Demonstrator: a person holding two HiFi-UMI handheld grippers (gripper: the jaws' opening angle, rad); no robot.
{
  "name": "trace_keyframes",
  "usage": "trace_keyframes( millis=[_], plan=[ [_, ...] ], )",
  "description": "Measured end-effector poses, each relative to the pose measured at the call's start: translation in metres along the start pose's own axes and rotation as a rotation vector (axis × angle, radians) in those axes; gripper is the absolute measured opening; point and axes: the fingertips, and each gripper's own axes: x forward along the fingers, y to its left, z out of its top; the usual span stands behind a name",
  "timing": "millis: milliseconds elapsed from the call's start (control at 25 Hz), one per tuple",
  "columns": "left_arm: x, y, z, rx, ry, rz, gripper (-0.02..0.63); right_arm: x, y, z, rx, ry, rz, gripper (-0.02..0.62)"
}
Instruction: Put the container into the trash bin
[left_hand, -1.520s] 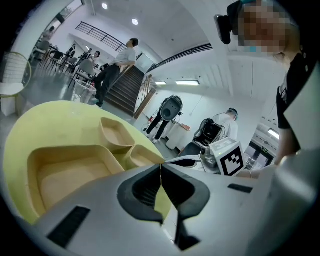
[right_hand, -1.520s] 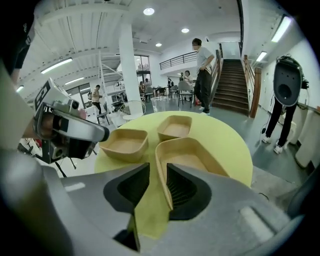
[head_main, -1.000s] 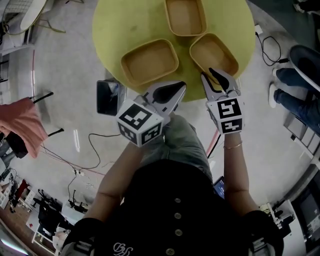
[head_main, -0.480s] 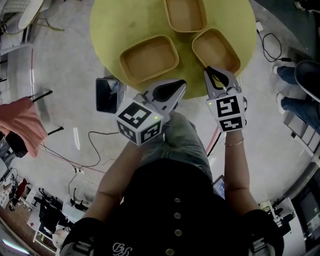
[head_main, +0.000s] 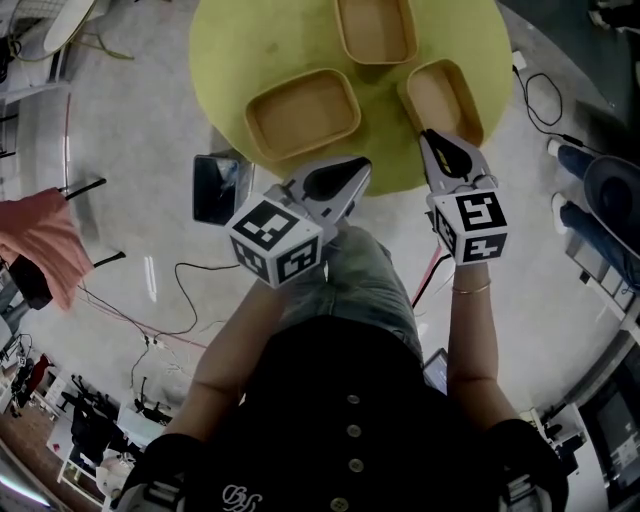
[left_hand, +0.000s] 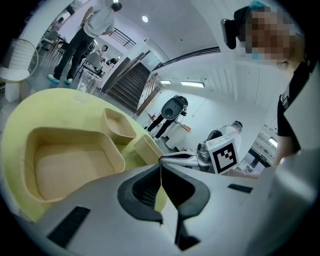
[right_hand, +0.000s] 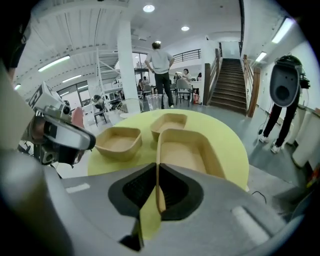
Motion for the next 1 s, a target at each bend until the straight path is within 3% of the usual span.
trace_keyframes(
  millis=[360, 1000],
  plan=[
    [-0.013, -0.007, 0.010, 0.016, -0.037, 0.018, 0.015, -0.018, 0.006, 0.025, 0.010, -0.071, -0.020, 0.023],
    [-0.068, -0.011, 0.022, 0.038, -0.143, 0.050, 0.015, -0.043, 0.049, 0.071, -0.107, -0.154, -0.035, 0.021]
  ],
)
